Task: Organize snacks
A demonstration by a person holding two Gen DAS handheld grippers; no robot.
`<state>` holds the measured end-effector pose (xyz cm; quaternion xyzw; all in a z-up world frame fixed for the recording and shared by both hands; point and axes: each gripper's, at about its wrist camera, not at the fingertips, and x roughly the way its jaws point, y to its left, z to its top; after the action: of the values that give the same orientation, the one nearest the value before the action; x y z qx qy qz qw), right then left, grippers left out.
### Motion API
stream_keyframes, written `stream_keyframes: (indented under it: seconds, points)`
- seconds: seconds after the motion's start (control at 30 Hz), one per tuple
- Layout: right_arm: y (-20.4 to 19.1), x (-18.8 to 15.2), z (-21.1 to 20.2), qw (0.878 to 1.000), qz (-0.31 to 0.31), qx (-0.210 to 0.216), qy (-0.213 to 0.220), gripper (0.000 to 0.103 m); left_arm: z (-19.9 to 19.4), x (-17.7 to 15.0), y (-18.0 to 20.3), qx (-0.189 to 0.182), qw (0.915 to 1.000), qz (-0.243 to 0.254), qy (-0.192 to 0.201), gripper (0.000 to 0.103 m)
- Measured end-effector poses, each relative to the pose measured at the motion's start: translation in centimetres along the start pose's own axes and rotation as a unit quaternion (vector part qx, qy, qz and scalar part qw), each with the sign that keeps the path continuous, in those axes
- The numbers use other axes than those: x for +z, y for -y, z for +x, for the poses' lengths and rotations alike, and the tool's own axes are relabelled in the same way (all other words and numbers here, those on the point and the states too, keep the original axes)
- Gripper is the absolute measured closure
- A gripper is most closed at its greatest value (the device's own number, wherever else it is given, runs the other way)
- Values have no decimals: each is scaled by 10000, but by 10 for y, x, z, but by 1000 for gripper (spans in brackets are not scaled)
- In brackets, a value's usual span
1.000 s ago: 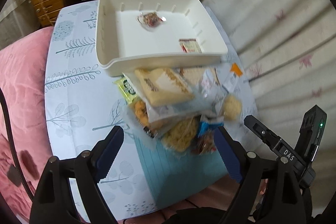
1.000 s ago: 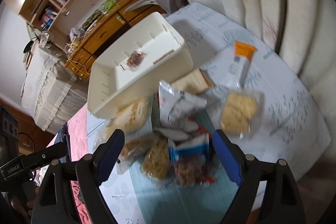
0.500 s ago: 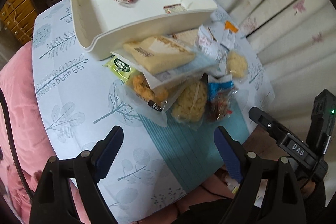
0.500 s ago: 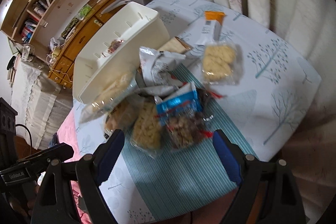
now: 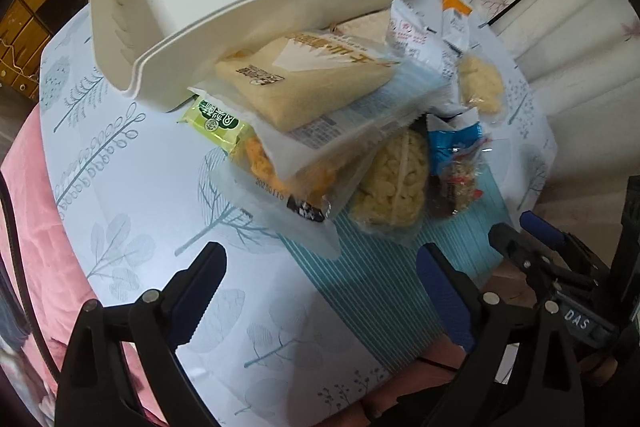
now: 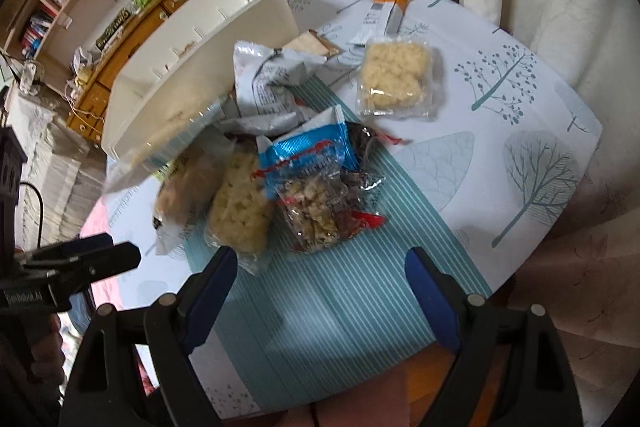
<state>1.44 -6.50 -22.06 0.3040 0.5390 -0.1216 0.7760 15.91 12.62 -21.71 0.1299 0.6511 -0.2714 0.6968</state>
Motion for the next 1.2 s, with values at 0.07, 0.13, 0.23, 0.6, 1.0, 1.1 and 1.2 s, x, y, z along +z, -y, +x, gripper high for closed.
stream_keyframes:
  seconds: [0.07, 0.13, 0.23, 0.6, 1.0, 1.1, 1.2]
  points:
    - [0, 1, 7, 9999, -25, -35, -104, 16, 7, 6, 0, 72, 9999, 22, -72, 8]
    - [0, 3, 12, 9997, -51, -42, -218, 17, 15, 12, 0, 113, 9998, 52, -133, 8]
    - [-1, 8, 22, 9992, -129, -75, -360, 17, 26, 21, 0, 214, 9995, 90, -208, 8]
    - [-8, 24, 50, 9953, -450, -103, -856, 26, 51, 46, 1, 414, 9987, 118, -285, 8]
    - [-15, 37, 70, 9888, -832, -54, -1237, 47, 70, 73, 0, 596, 9980, -12, -215, 1]
    - [-20, 39, 72, 9869, -967, -25, -1288, 51, 75, 76, 2, 637, 9978, 30, -168, 1]
    - [-24, 40, 75, 9854, -1040, 49, -1347, 57, 81, 82, 5, 619, 9980, 20, -118, 1]
